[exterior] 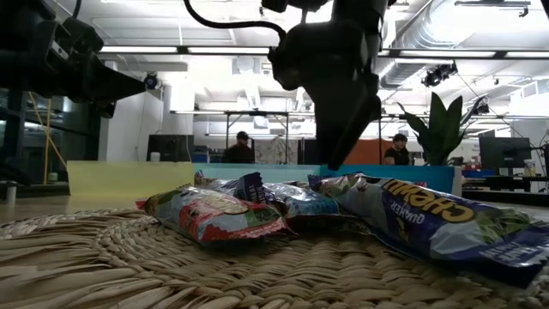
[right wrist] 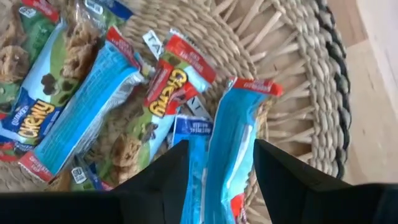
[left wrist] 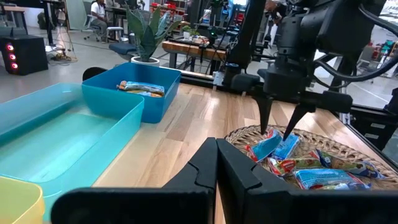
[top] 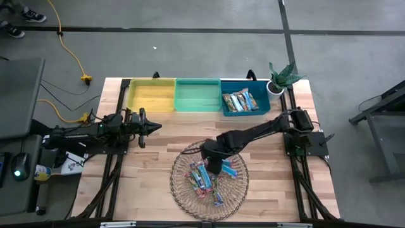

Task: Pick and place Granola Bars by type
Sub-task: Put the red granola bar into the light green bin

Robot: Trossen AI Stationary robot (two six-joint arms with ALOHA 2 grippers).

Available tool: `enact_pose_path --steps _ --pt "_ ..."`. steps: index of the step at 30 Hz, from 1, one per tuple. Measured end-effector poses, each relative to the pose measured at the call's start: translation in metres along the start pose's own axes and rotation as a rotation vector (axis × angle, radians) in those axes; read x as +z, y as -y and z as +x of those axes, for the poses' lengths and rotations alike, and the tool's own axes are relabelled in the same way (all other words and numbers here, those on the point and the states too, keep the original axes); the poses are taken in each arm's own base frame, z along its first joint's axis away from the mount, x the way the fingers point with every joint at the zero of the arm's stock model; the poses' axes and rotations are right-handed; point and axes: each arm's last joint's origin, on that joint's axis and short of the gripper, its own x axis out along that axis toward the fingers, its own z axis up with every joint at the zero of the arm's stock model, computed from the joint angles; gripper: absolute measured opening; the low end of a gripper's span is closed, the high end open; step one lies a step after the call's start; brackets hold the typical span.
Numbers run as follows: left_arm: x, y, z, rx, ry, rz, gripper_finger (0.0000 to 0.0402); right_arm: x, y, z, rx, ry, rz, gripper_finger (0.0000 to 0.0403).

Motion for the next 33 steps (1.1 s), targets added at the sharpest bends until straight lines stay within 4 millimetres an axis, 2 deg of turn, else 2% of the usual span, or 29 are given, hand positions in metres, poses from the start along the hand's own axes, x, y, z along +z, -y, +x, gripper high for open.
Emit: enact_pose_path --steps 21,28,33 --pt "0.000 0.000 0.000 0.000 0.000 0.000 0.0000 0.005 0.000 0.000 -0.041 0.080 -0.053 0.0162" --pt "0.000 0.000 0.000 0.000 -0.001 0.000 0.0000 0.007 -0.003 0.006 -0.021 0.093 -0.091 0.0162" --pt "0.000 0.000 0.000 0.000 0.000 0.000 0.0000 0.002 0.001 0.015 -0.033 0.086 -0.073 0.0163"
